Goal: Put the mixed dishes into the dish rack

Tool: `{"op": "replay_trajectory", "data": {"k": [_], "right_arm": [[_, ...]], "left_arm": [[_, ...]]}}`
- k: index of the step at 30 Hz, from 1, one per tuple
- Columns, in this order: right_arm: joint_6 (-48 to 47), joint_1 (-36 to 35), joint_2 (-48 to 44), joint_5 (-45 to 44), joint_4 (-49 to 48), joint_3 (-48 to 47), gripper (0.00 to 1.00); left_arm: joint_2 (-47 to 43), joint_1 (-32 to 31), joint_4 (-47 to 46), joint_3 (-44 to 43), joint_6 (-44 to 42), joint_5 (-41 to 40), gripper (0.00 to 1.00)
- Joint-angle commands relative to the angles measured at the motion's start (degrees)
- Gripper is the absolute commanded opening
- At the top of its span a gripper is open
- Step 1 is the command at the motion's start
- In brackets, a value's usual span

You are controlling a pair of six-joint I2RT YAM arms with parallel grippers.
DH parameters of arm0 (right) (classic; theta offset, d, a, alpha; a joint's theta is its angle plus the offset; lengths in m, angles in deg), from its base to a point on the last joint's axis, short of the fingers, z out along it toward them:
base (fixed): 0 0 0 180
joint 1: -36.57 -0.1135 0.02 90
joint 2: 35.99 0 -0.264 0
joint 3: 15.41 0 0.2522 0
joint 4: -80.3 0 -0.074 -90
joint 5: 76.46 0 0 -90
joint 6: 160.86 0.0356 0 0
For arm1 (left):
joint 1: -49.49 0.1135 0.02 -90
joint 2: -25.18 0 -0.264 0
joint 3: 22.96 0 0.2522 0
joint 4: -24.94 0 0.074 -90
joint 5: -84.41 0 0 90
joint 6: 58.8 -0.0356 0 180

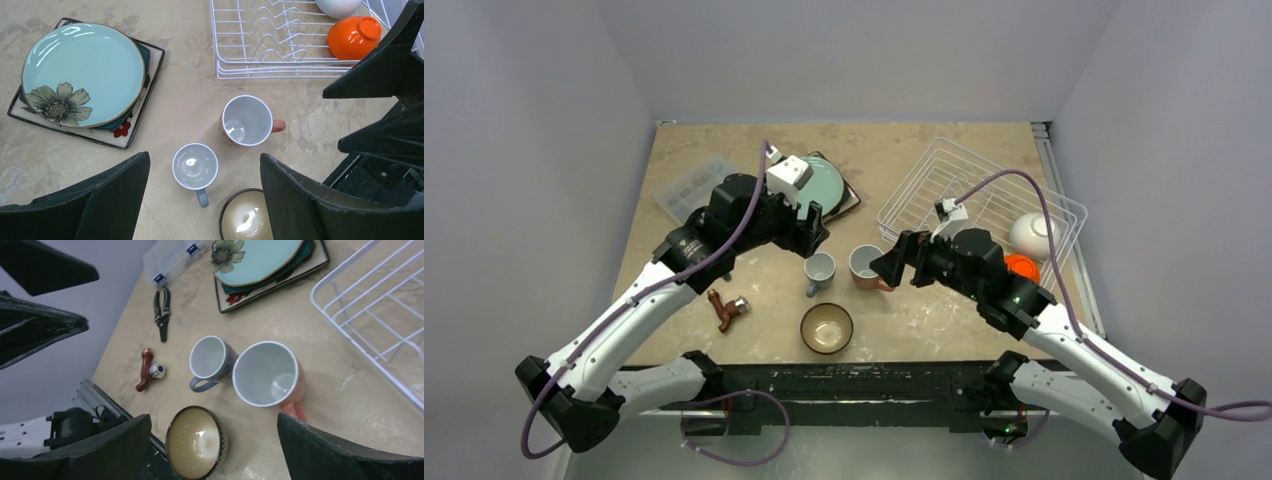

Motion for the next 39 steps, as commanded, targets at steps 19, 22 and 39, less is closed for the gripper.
{"op": "replay_trajectory", "data": {"k": [19, 22, 39], "right_arm": [[5.33, -11.35, -5.67, -19.67, 10.94, -2.58, 0.98], [5.17, -11.41, -5.18, -18.93, 10.98, -1.92, 0.98], [5.63, -11.36, -7.4, -18.97, 11.29, 0.05, 0.98]], "left_arm": [[22.75, -3.88, 3.94, -9.21, 2.56, 6.94, 0.6], [26.26, -4.5, 4.34, -10.97, 2.36, 6.66, 0.57], [43.34, -7.53, 10.8, -19.33, 1.81, 1.08, 0.38]]}}
